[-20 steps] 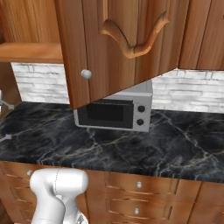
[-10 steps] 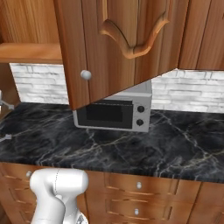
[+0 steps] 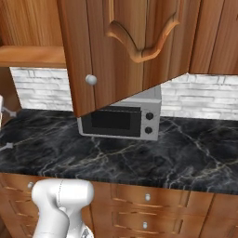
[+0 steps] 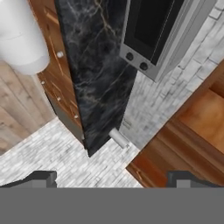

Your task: Close all open cabinet doors.

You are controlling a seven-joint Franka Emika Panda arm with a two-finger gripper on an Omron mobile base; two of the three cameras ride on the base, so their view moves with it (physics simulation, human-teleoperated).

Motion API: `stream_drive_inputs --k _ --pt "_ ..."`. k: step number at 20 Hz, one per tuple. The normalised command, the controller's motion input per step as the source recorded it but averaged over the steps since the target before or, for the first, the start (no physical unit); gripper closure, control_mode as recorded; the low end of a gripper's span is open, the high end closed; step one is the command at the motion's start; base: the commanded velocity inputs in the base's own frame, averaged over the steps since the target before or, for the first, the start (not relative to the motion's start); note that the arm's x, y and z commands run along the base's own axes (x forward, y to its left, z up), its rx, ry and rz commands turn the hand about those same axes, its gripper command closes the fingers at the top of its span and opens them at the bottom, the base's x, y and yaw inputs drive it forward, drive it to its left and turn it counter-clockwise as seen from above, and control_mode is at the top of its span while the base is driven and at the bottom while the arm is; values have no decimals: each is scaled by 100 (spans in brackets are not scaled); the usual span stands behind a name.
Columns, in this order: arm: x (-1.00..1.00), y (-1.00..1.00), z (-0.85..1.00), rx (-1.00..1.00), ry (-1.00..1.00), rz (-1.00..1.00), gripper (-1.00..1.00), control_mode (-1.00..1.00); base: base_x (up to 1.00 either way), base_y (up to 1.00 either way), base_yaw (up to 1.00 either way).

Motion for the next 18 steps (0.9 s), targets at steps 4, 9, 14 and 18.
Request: stream_drive_inputs --k 4,9,14,18 --pt "-63 0 1 -1 -15 9 -100 -100 0 0 0" --pt "-56 0 7 -1 -25 20 -100 -100 0 0 0" --pt "-7 61 23 -10 -25 22 -100 -100 0 0 0" --pt "0 92 16 -14 -23 18 -100 -100 0 0 0"
